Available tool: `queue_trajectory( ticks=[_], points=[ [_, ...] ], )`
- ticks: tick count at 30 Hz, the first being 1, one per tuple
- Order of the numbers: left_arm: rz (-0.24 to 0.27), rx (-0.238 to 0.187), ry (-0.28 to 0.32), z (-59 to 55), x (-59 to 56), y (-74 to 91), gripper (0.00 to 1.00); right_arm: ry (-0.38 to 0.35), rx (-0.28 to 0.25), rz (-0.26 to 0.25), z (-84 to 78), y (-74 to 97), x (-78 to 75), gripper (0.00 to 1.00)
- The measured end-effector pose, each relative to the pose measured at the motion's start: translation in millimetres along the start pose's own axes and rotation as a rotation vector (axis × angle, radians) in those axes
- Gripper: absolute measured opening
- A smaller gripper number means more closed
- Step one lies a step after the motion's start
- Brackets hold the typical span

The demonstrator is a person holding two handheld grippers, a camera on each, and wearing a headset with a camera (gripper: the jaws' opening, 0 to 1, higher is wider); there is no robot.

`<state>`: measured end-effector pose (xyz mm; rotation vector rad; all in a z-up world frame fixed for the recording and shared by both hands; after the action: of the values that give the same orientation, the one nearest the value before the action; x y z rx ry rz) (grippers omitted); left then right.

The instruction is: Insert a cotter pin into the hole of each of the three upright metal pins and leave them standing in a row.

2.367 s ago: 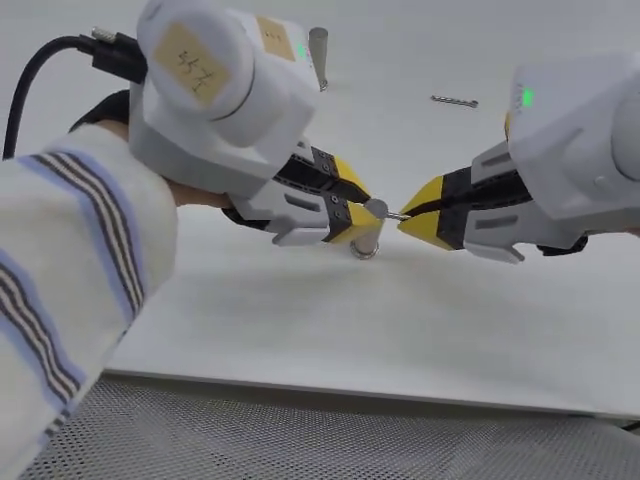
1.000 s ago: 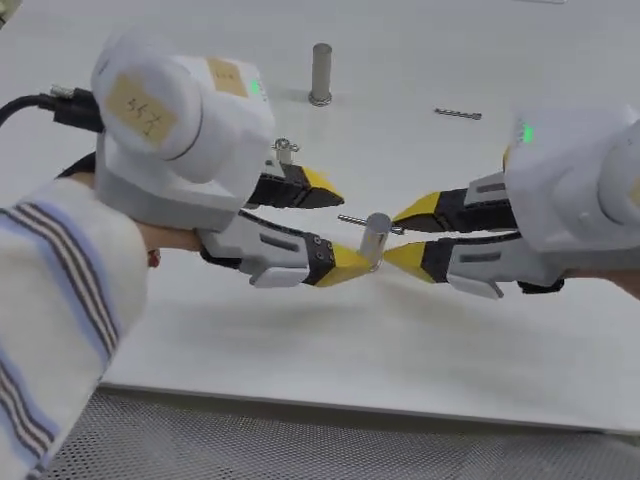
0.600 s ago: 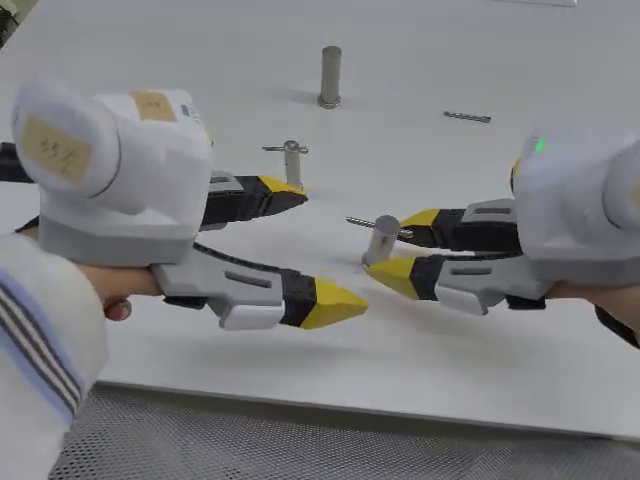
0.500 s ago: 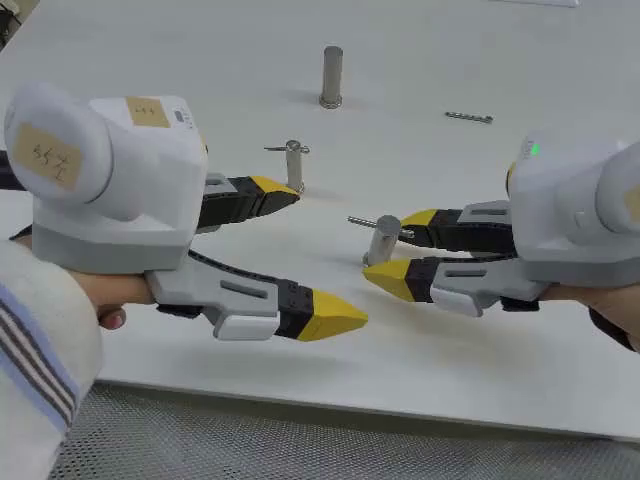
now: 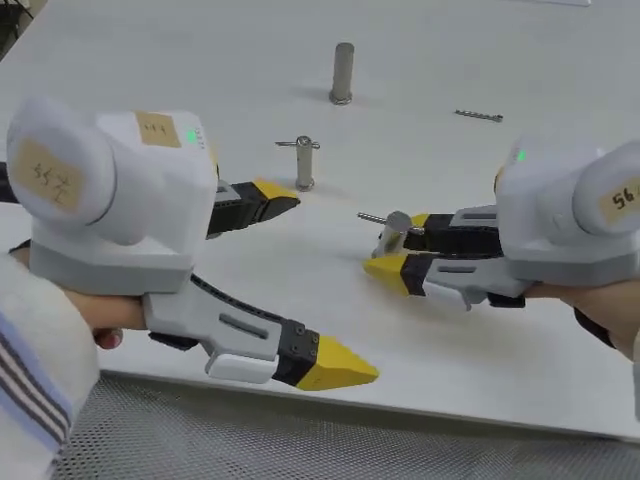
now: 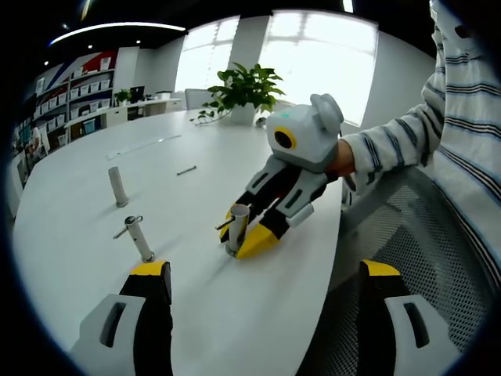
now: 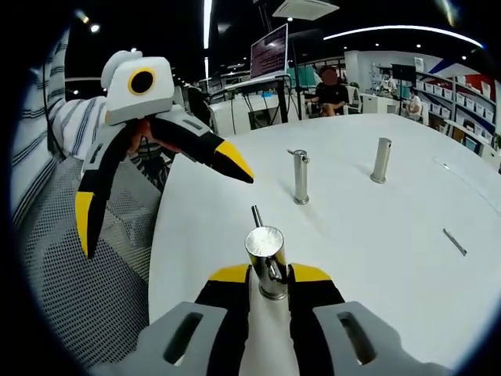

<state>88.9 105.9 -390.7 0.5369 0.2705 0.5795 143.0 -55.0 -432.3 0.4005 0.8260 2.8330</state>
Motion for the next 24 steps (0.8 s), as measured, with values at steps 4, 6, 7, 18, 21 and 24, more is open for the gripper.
queue_trajectory(
  ticks=[4, 6, 7, 18, 21, 24],
  points=[
    [0.019, 0.0, 0.005, -0.7, 2.4, 0.3, 0.97, 0.006, -0.003, 0.002, -0.4, 0.5, -1.6, 0.11],
    [0.029, -0.001, 0.016, -0.8, 3.6, 0.2, 0.97, 0.021, 0.0, 0.007, -0.4, 0.5, -1.6, 0.1],
    [0.035, 0.001, 0.017, -1.1, 4.2, 0.2, 0.97, 0.022, 0.0, 0.008, -0.4, 0.6, -1.7, 0.1],
    [0.053, 0.015, 0.031, -5.6, 5.3, 3.0, 0.97, 0.088, 0.029, 0.014, 3.8, 4.5, -5.1, 0.08],
    [0.059, 0.015, 0.036, -6.4, 5.7, 4.0, 0.97, 0.112, 0.027, 0.008, 8.6, 7.1, -9.0, 0.08],
    [0.064, 0.018, 0.042, -7.3, 6.1, 4.8, 0.97, 0.129, 0.025, 0.001, 14.7, 10.0, -19.3, 0.08]
  ],
)
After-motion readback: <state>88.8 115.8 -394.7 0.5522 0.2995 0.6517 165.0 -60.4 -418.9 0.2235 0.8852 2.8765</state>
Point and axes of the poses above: the centre of the closed fingertips' face, and the gripper's own axes: y roughly backward along the fingers, x roughly to its left, z roughly out of its top, the point moved 9 cm from there along y, roughly backward along the fingers, and after that the axes turned 10 degrees about z, right-handed, at the moved point
